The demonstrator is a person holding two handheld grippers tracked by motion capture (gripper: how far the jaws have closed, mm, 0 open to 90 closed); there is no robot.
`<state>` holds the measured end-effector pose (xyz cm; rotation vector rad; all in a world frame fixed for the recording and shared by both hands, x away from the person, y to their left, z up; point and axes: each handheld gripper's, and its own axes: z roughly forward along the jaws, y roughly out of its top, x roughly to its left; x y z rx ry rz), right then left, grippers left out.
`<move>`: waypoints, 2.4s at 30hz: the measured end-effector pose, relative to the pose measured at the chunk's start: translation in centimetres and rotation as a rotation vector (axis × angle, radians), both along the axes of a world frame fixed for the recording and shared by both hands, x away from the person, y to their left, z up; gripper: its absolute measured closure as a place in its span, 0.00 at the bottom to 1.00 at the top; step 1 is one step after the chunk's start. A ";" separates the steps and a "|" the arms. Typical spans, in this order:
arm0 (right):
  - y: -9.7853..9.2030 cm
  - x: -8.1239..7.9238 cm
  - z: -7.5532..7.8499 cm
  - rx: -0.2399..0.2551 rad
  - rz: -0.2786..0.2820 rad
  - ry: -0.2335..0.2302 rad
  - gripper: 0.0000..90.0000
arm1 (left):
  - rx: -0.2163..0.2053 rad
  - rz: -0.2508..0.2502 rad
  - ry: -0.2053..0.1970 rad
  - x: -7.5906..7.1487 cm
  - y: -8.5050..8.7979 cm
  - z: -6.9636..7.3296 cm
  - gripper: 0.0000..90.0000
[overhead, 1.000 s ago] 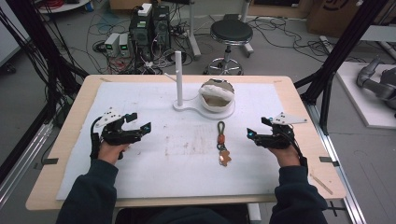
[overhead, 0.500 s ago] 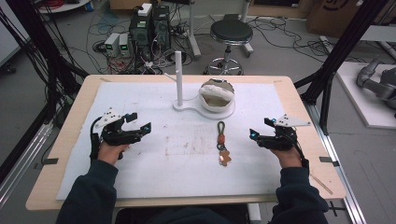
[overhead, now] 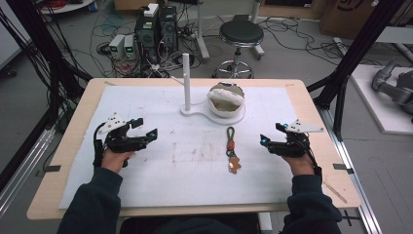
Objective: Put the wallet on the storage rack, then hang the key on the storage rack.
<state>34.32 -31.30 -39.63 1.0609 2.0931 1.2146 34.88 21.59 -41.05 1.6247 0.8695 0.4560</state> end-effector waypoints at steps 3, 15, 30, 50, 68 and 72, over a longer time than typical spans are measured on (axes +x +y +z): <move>0.0 0.0 0.0 0.000 -0.003 0.003 0.25 | 0.001 -0.001 -0.001 0.0 0.0 0.0 0.22; 0.3 0.3 0.0 0.015 -0.007 0.007 0.25 | -0.005 0.000 0.015 0.0 0.4 -0.4 0.22; 0.6 0.5 0.0 0.009 0.002 0.005 0.25 | -0.003 0.006 0.012 -0.2 0.5 -0.4 0.22; 5.9 1.8 -2.0 -0.029 0.103 0.122 0.35 | 0.005 0.015 0.025 -0.4 0.5 -0.5 0.22; 9.3 3.8 -4.8 -0.061 0.117 0.285 0.46 | 0.012 0.012 0.039 -0.3 0.3 -0.8 0.22; 10.7 3.7 -4.9 -0.145 0.167 0.292 0.62 | 0.013 0.011 0.040 -0.3 0.2 -0.8 0.22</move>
